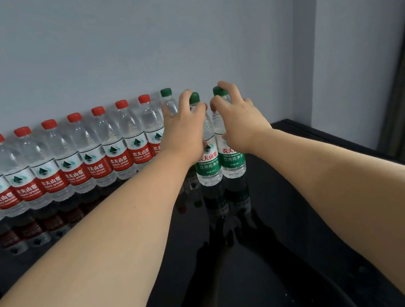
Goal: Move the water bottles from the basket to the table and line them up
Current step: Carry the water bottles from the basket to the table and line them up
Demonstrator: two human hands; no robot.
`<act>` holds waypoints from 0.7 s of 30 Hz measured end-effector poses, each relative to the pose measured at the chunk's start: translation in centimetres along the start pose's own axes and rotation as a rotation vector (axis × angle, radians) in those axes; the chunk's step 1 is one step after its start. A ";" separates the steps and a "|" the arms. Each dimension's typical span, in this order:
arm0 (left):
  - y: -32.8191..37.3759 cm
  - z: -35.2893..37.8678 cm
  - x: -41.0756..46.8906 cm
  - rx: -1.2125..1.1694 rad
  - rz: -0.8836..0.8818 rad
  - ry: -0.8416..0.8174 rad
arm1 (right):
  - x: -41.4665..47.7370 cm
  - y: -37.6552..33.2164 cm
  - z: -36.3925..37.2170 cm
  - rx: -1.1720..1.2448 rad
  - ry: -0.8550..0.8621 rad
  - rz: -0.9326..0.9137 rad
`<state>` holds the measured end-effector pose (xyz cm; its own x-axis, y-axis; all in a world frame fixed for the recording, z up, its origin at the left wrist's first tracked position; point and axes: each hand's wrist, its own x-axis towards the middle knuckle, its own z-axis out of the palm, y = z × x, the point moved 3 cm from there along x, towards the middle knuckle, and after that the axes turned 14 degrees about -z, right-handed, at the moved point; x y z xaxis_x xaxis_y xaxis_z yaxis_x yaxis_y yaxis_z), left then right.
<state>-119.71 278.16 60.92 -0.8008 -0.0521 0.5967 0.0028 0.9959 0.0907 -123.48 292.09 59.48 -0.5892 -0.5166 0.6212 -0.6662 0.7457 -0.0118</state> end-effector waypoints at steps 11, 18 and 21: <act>-1.9 5.7 7.5 0.015 0.026 -0.009 | 5.6 4.5 4.5 0.000 -0.029 0.052; -2.7 8.2 11.2 0.032 0.025 -0.028 | 8.2 6.7 6.5 -0.013 -0.029 0.049; -2.8 8.8 12.1 0.035 0.025 -0.027 | 9.0 7.9 7.0 0.002 -0.030 0.033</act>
<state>-134.67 275.35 60.88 -0.8164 -0.0253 0.5770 0.0030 0.9988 0.0480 -137.23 290.44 59.50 -0.6246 -0.5041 0.5965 -0.6468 0.7619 -0.0334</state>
